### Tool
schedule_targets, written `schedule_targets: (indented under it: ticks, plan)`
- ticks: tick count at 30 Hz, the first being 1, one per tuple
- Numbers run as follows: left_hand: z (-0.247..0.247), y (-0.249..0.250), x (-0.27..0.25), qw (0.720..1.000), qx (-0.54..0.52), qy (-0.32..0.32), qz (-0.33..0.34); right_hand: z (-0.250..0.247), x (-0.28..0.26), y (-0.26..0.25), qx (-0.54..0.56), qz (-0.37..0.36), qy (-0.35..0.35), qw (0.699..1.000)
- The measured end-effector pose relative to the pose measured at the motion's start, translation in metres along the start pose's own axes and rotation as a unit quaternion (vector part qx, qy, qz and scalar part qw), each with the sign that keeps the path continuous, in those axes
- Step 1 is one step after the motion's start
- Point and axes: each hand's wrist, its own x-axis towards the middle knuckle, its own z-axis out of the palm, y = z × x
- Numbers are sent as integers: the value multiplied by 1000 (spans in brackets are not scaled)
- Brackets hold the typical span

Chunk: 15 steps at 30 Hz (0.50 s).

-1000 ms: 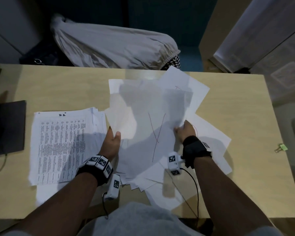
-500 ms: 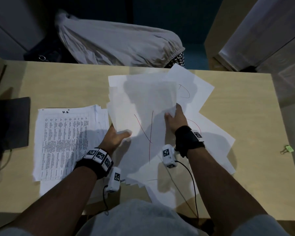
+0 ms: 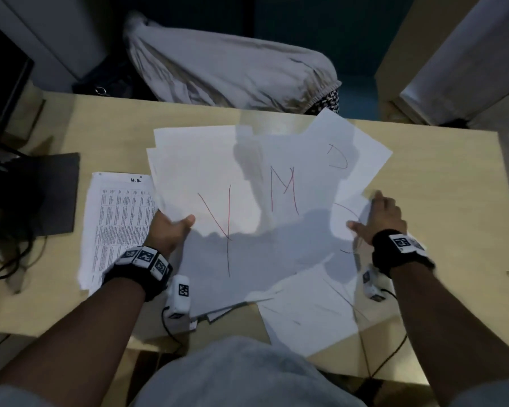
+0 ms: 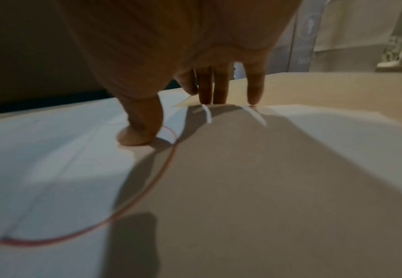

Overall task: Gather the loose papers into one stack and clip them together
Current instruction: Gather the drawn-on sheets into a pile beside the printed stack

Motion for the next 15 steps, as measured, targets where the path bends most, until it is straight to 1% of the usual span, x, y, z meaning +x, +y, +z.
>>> schedule_targets:
  ticks: [2,3,5,7,8,10,12,15]
  plan:
    - [-4,-2,-2,1000,23,7,-7,2,0,9,-8,5,-1,1000]
    - [-5,-2,-3,999,29,24,-12,1,0,11,10,16,-7,1000]
    - [-6,-5,-5,998,35,52,-23,-2,0,14,62,33,-26,997]
    - [-7,-4,-8,997,34,65,-23,-5,-2,19,119,26,-40,992]
    - [-8,-3,-9,998,17,61,-25,-7,-4,22,152,27,-36,987]
    - [-11,-4,-9,998,2,65,-14,-13,-7,31,215,44,-6,976]
    - [-14,-5,-7,998,-4,54,-10,-22,-11,41,257,67,32,963]
    - [-12,-8,-3,999,-11,29,-13,-38,-11,52,352,109,87,926]
